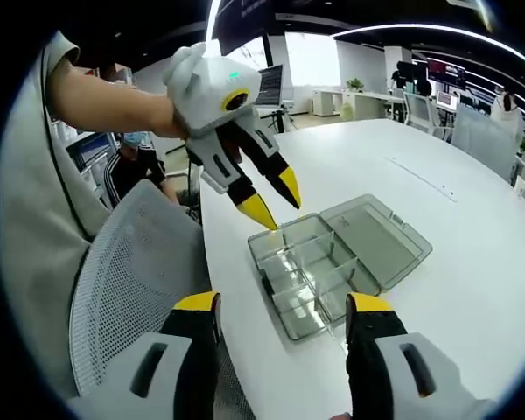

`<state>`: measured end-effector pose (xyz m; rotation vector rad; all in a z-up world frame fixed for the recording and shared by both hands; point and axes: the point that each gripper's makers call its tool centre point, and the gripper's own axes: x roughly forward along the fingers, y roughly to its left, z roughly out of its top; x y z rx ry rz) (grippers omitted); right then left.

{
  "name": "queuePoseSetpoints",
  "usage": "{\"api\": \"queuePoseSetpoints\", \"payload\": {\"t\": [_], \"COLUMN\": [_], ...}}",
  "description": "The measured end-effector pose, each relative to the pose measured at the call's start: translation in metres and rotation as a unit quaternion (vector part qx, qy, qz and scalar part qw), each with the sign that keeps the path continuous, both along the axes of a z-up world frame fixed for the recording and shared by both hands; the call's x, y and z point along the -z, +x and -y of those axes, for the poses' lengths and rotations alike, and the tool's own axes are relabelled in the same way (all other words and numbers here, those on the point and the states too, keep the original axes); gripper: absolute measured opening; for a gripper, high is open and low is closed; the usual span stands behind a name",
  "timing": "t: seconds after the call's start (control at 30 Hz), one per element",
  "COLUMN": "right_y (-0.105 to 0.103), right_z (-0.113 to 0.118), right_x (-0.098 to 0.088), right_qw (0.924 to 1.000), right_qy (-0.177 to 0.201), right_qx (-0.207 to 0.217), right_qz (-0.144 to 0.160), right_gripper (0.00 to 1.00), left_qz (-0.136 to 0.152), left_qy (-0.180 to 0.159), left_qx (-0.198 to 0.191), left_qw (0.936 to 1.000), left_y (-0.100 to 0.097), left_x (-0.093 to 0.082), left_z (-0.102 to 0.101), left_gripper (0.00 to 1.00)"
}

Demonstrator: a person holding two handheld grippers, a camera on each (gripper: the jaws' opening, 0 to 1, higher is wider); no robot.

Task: Insert the divider into the dual guide fixture by aligning both edges with the guide slots and pushing it downward to the bottom, including one-sided entry, uneven engagement, binding, and posture correction.

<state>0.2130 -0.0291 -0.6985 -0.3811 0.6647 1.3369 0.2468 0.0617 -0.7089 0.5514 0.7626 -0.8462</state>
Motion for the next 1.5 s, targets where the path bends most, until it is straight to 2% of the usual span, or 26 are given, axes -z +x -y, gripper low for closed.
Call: {"api": "queuePoseSetpoints", "payload": {"t": [0.23,0.63,0.83,1.5], "right_y": [-0.001,-0.001,0.001,0.005], "right_z": [0.001,0.004,0.006,0.021], "right_x": [0.000,-0.002,-0.002,0.004], "right_qw": [1.0000,0.9999,0.9999,0.9990], "right_qy": [-0.001,-0.008,-0.015,-0.045], "right_qx": [0.003,0.005,0.004,0.000], "right_qz": [-0.003,-0.005,-0.003,0.001], "right_gripper": [0.57,0.58,0.58,0.58], "left_qz": [0.000,0.005,0.002,0.012], "left_qy": [-0.038,-0.071,-0.104,-0.155], "left_qx": [-0.032,-0.054,-0.074,-0.085], "left_qw": [0.9988,0.9960,0.9918,0.9841], "left_y": [-0.003,-0.007,-0.006,-0.013], "left_x": [-0.007,-0.015,-0.020,-0.030], "left_z": [0.004,0.004,0.004,0.017], "left_gripper": [0.22,0.24,0.26,0.33]}}
